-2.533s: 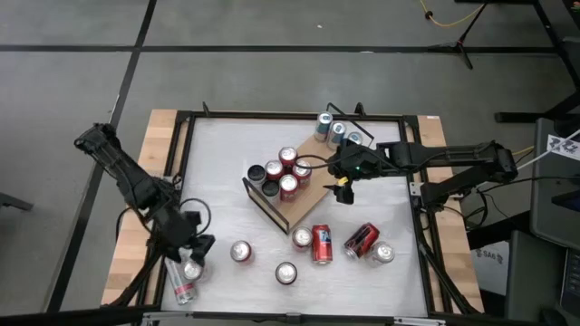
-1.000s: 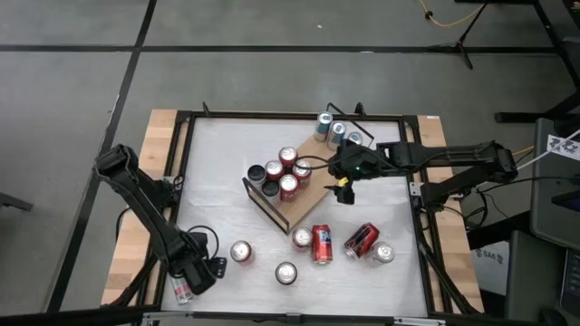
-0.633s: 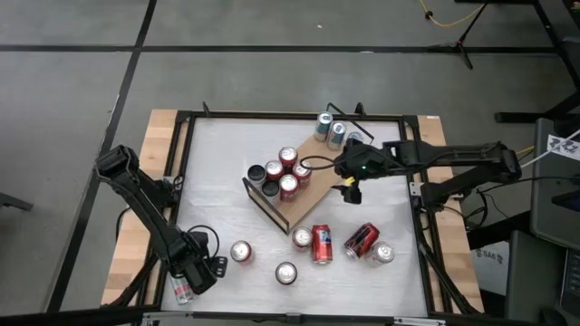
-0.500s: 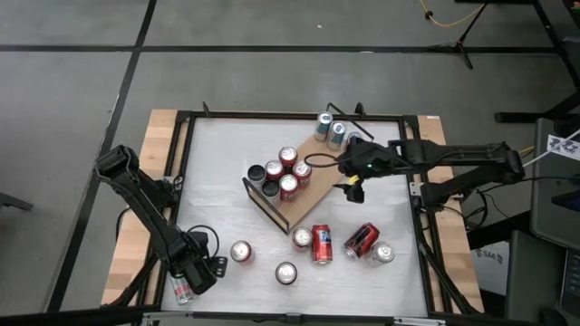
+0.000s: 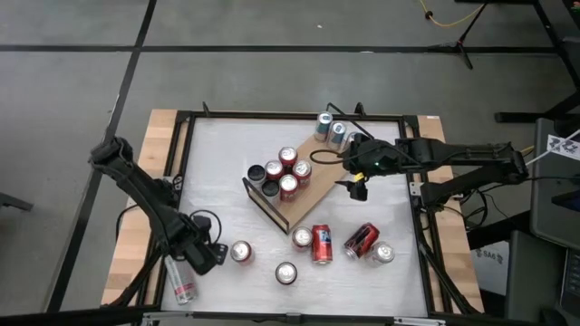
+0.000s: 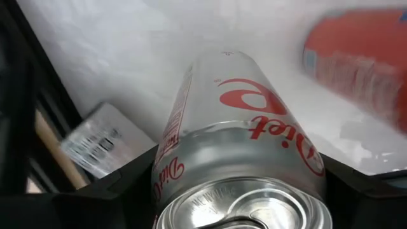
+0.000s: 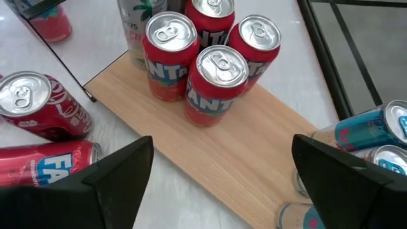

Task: Place canned beverage on shelf
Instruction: Put the red silver soda can on the shelf

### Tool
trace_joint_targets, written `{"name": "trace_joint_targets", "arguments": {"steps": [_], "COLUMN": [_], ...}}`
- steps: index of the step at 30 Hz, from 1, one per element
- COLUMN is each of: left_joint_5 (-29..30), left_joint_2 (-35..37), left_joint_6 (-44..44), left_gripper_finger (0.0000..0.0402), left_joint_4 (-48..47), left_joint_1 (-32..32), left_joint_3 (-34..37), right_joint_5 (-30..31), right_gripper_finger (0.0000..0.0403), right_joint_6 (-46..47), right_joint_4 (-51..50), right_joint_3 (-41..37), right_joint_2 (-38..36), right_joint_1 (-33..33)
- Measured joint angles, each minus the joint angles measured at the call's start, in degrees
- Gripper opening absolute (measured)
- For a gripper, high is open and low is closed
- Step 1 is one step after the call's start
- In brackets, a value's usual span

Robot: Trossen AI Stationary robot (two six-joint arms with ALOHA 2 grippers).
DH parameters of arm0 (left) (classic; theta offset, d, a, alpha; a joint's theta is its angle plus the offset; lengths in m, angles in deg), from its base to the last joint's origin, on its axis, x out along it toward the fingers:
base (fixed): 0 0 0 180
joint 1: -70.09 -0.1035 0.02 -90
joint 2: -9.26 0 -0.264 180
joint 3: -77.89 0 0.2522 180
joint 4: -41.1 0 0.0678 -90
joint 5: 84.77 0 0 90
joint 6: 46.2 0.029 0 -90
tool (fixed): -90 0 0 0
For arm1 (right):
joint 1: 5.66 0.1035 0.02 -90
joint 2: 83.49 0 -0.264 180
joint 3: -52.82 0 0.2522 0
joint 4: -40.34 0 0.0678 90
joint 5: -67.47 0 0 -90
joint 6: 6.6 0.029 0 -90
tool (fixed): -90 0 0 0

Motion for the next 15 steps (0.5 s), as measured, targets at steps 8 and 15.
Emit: {"name": "trace_joint_targets", "arguments": {"steps": [8, 15], "left_joint_5": [-0.42, -0.33], "left_joint_2": [5.59, 9.53], "left_joint_6": [11.59, 25.75], "left_gripper_finger": [0.0286, 0.0287], "left_joint_4": [-10.04, -18.98], "left_joint_1": [-7.53, -18.41], "left_joint_3": [-0.09, -0.11], "right_joint_5": [0.00, -0.02], "right_gripper_finger": [0.0363, 0.0363], "right_joint_6": [-0.04, -0.05], "right_joint_4": [0.00, 0.02], "right_joint_3": [0.01, 0.01], "right_joint_2": [0.00, 0.00], "right_joint_1": [-0.01, -0.01]}}
